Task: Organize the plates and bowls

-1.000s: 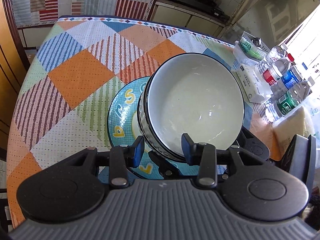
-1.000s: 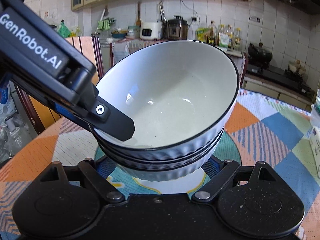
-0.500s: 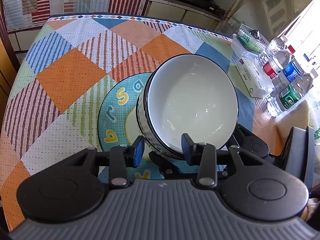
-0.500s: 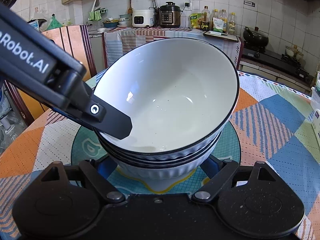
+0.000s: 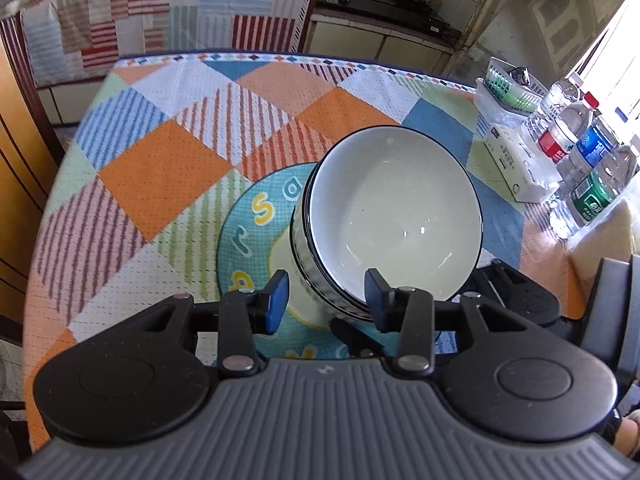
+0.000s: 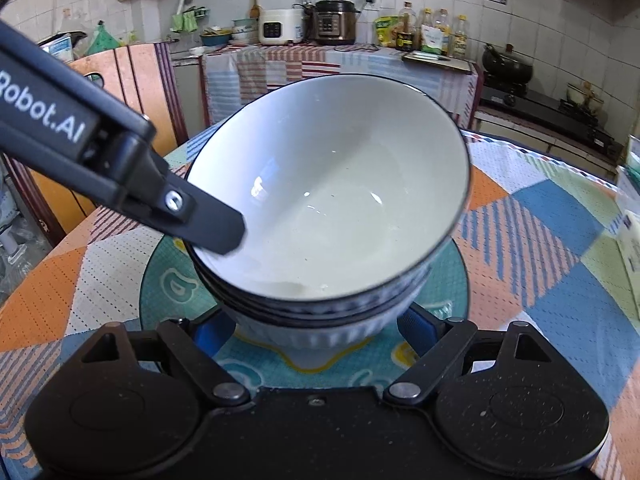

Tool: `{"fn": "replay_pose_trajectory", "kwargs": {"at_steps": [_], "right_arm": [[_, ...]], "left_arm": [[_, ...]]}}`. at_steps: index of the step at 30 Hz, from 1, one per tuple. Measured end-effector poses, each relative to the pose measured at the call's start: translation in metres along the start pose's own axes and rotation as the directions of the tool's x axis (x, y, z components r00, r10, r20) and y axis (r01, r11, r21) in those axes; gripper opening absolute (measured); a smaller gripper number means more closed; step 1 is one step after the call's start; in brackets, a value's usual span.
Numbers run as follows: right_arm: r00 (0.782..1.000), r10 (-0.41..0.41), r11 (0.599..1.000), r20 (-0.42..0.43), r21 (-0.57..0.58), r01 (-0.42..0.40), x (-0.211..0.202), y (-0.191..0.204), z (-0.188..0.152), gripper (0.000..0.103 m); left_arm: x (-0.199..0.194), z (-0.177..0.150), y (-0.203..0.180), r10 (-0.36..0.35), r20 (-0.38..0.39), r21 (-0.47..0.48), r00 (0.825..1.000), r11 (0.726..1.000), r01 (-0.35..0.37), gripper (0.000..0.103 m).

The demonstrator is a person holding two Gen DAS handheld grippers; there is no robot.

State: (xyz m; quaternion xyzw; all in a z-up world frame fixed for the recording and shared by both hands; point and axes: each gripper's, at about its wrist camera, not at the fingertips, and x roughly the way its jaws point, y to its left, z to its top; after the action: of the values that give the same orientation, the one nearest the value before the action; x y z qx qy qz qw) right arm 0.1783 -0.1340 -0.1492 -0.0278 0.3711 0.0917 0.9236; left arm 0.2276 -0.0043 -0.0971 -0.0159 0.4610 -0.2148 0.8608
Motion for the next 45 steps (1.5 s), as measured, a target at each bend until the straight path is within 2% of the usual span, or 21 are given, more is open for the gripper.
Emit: {"fn": "replay_pose_trajectory", "kwargs": {"at_steps": [6, 10, 13, 15, 19, 27, 35, 40, 45], "right_arm": [[0.999, -0.036, 0.999, 0.025, 0.033, 0.036, -0.026, 0.002, -0.008, 0.091], [0.997, -0.074, 0.997, 0.02, 0.038, 0.074, -0.039, -0.001, -0.008, 0.091], [0.994, -0.101, 0.993, 0.042, 0.067, 0.098, -0.055, -0.005, -0.008, 0.091], [0.991, -0.122, 0.989, 0.054, 0.086, 0.117, -0.066, -0.008, -0.007, 0.091], [0.985, -0.156, 0.983, 0.076, 0.107, 0.147, -0.085, -0.017, -0.001, 0.091], [0.97, -0.226, 0.971, 0.091, 0.1, 0.217, -0.133, -0.013, 0.014, 0.091], [0.972, -0.219, 0.973, 0.08, 0.09, 0.212, -0.183, 0.008, 0.018, 0.091], [0.975, -0.217, 0.974, 0.046, 0.075, 0.213, -0.205, 0.018, 0.014, 0.093], [0.974, -0.226, 0.97, 0.032, 0.097, 0.222, -0.22, 0.018, 0.01, 0.094]], "left_arm": [[-0.029, -0.006, -0.01, 0.036, 0.04, 0.021, 0.999, 0.999, -0.037, 0.053], [-0.049, -0.01, -0.017, 0.047, 0.056, 0.039, 0.997, 0.998, -0.049, 0.056], [-0.068, -0.013, -0.022, 0.084, 0.082, 0.053, 0.993, 0.995, -0.088, 0.058], [-0.081, -0.015, -0.024, 0.09, 0.087, 0.061, 0.992, 0.994, -0.096, 0.063], [-0.104, -0.017, -0.028, 0.13, 0.099, 0.093, 0.987, 0.986, -0.139, 0.064], [-0.145, -0.031, -0.033, 0.162, 0.107, 0.073, 0.981, 0.983, -0.17, 0.066], [-0.175, -0.047, -0.035, 0.208, 0.141, -0.005, 0.968, 0.978, -0.209, 0.067], [-0.186, -0.057, -0.037, 0.251, 0.161, -0.019, 0.955, 0.968, -0.251, 0.074], [-0.188, -0.065, -0.039, 0.261, 0.165, -0.025, 0.951, 0.965, -0.26, 0.083]]}}
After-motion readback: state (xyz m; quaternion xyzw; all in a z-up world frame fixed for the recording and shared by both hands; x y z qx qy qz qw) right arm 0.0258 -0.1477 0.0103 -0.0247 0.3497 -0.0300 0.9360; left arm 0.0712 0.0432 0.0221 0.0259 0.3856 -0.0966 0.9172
